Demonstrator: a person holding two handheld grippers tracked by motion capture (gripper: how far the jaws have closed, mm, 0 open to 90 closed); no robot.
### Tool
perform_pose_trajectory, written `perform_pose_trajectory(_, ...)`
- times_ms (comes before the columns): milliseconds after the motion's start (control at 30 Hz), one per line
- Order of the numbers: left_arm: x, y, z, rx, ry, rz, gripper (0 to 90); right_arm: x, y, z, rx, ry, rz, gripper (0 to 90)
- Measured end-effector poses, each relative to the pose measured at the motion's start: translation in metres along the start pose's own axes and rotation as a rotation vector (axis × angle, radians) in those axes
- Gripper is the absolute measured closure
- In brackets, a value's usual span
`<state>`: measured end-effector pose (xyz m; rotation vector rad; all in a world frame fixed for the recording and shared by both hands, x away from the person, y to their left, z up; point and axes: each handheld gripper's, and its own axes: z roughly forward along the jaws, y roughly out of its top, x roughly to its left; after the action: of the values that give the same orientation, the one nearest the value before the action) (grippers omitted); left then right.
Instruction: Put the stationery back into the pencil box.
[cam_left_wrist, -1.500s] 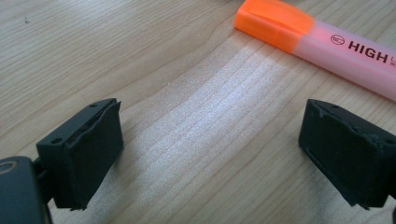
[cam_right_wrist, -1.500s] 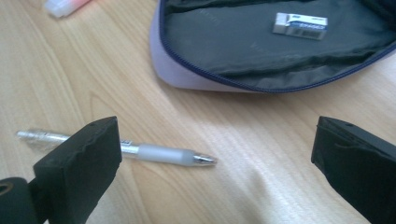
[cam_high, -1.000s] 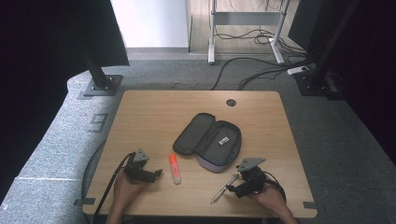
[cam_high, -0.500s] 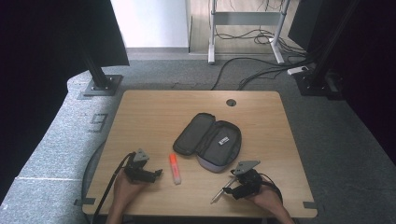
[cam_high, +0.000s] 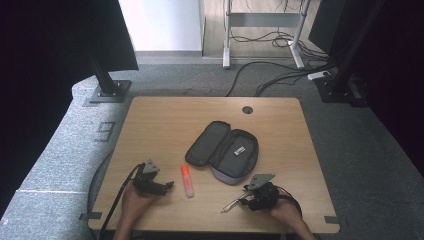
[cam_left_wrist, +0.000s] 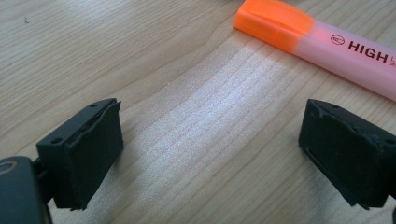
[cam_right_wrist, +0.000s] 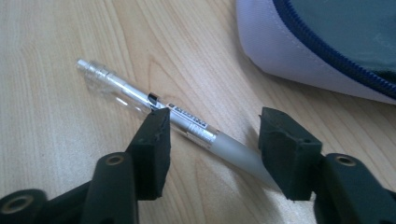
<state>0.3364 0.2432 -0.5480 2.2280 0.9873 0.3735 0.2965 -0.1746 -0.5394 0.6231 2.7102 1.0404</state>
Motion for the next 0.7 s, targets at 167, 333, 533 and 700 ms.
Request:
perform_pose_trajectory(167,0.000,0.000,0.000,0.000,0.000,0.000,6.1,0.001,0.002,0.002,0.000,0.014,-0.001,50.7)
perform_pose_trajectory(333,0.000,0.000,0.000,0.000,0.000,0.000,6.1,0.002,0.005,0.004,0.002,0.029,-0.006,55.8)
perform_pose_trajectory(533,0.000,0.000,0.000,0.001,0.000,-0.001,6.1,0.004,0.008,0.007,0.000,0.038,-0.014,63.9)
perform_pose_trajectory(700,0.000,0.000,0.000,0.000,0.000,0.000,6.1,0.005,0.011,0.010,-0.004,0.047,-0.020,69.1)
